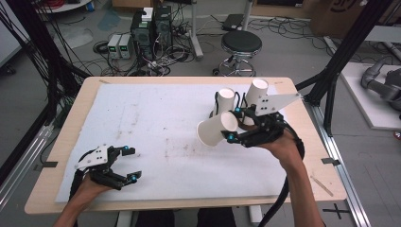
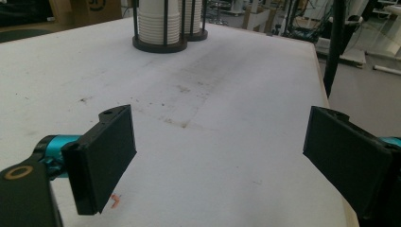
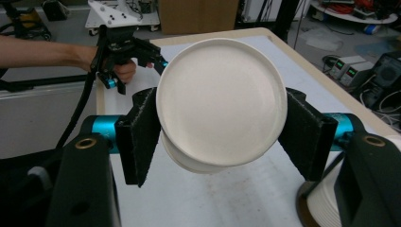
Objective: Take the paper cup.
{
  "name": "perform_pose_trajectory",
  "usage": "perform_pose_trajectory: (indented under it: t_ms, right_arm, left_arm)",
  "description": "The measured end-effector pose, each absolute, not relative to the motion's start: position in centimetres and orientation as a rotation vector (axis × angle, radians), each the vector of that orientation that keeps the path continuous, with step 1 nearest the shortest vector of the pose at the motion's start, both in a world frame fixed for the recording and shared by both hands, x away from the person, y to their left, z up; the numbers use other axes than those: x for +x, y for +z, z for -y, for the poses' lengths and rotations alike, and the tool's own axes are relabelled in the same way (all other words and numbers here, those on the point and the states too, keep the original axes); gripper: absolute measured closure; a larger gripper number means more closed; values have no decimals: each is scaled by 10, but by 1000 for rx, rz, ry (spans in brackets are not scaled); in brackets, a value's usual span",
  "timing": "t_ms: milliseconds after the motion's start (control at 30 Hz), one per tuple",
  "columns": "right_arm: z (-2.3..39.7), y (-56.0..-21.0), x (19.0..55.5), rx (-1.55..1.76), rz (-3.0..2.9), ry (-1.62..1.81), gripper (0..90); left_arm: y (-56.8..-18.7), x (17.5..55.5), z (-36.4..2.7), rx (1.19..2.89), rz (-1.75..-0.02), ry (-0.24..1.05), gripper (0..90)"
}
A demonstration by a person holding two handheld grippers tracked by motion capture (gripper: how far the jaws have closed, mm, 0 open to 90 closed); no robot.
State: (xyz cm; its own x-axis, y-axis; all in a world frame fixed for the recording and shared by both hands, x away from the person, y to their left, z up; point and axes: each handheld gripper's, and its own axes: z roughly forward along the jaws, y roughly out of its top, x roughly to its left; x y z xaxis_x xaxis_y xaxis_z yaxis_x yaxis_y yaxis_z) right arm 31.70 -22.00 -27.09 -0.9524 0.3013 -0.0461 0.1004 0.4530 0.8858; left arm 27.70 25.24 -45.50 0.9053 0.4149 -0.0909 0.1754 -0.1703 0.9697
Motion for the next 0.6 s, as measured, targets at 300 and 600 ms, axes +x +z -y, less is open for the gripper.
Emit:
perform_pose_trajectory:
  t_ms: [300,600]
  right_arm:
    - [210,-303,316,381,-2519,1553,352]
    - [209,-316,311,377,-2510,1584,352]
  left_arm:
    - [-455,277,-252,1747,-446,229,98]
    - [-455,276,-252,1751,-446,236,99]
